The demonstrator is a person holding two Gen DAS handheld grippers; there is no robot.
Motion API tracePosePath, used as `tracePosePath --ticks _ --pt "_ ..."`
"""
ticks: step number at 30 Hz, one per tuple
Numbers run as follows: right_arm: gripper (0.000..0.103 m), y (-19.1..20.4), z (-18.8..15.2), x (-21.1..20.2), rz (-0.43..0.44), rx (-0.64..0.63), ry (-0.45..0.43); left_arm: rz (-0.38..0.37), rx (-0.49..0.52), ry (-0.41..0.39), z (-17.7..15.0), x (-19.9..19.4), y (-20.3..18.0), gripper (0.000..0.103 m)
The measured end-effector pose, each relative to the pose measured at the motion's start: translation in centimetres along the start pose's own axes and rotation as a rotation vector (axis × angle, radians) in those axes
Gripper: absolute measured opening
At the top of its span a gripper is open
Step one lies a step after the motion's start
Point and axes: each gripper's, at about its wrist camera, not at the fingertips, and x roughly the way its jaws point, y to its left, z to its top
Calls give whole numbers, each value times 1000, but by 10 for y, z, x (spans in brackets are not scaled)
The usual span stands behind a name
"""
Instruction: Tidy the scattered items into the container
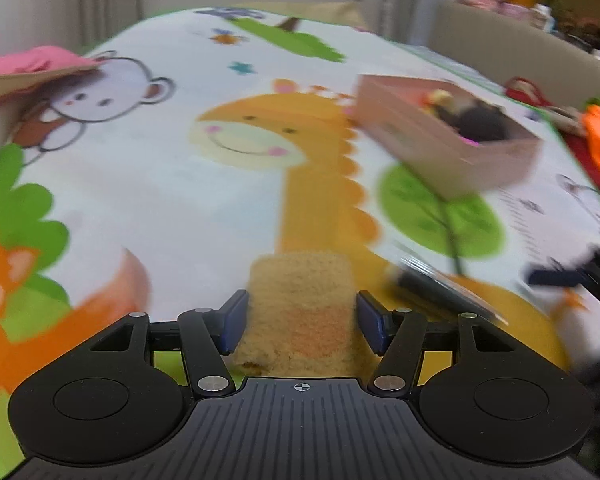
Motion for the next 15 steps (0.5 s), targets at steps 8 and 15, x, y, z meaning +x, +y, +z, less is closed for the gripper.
tracePosePath --ticks 8,15 --pt "103 -6 3 5 -108 -15 -6 -11 86 -14 -33 -29 -15 94" --pt "103 -6 2 6 -394 -111 -61 203 105 -36 -47 -35 2 97"
